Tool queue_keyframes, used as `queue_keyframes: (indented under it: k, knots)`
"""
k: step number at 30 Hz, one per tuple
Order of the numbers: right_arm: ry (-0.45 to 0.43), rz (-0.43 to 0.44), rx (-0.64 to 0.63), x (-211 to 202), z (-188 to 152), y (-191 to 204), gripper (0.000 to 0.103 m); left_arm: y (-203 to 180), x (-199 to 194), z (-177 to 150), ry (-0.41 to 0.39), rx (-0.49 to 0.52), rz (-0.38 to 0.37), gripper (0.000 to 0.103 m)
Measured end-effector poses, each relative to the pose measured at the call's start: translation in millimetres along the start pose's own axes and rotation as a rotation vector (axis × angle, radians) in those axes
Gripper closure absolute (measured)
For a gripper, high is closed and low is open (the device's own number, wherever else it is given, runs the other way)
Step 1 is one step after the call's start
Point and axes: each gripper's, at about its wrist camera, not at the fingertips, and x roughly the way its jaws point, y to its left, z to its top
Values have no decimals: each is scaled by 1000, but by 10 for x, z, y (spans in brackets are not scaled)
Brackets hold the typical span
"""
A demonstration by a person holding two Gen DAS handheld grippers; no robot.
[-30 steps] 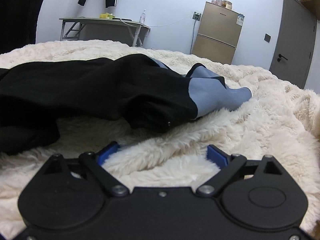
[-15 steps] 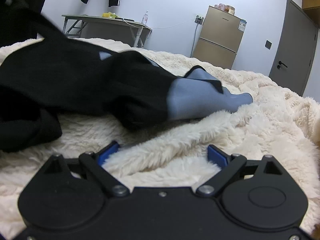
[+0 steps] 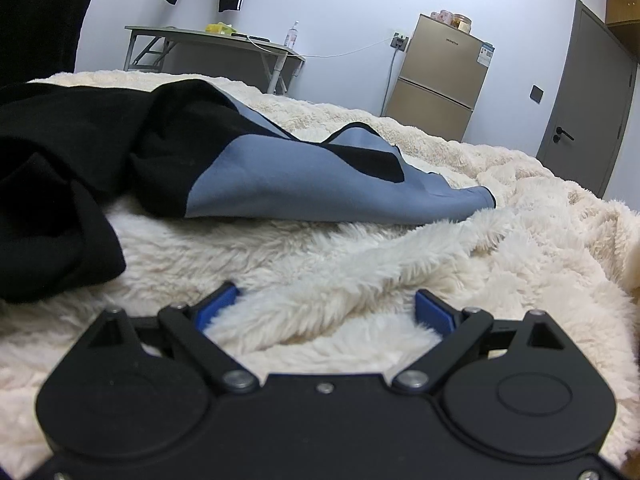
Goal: Fold clothes
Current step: 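Grasp the black garment with the left tool and pull it toward the right tool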
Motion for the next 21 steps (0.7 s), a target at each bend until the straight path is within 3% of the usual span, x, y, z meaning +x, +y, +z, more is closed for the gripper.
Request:
queue_keyframes:
  k: [2,5,7,10,13,15,16,18,19,20,21]
  knots:
    - [0,-1,-3,1,-2,0,10,-164,-215,-108,-53,39,-56,31]
    - [0,-2,-8,3,-4,1,10,-475,-440,-251,-63,110,-133,24]
    - [-1,-7,-17,2,-6,16,10,-731,-484,-417,24,133,-311,22]
    - [-2,-11,-27,2,-4,29,10,-1090,-333,-771,198,140,-493,22]
    - [-2,-11,-28,-4,-8,33,10,-1431,-88,-1099,326,139,-527,22]
    - [-1,-12,-30,-7,-10,37,10,-1626,-8,-1216,352,170,-542,23]
    - [0,-12,-30,-8,-11,39,10,-1746,39,-1266,360,197,-553,26]
    - [1,-12,-32,-12,-14,43,10,-1890,67,-1308,350,263,-556,51]
    - [1,-13,-33,-13,-15,46,10,-1960,83,-1323,347,300,-536,79]
    - [1,-13,-33,-9,-11,43,10,-1970,146,-1323,345,305,-526,96]
    - [1,-12,-34,-1,-3,38,10,-1963,164,-1317,335,289,-514,96]
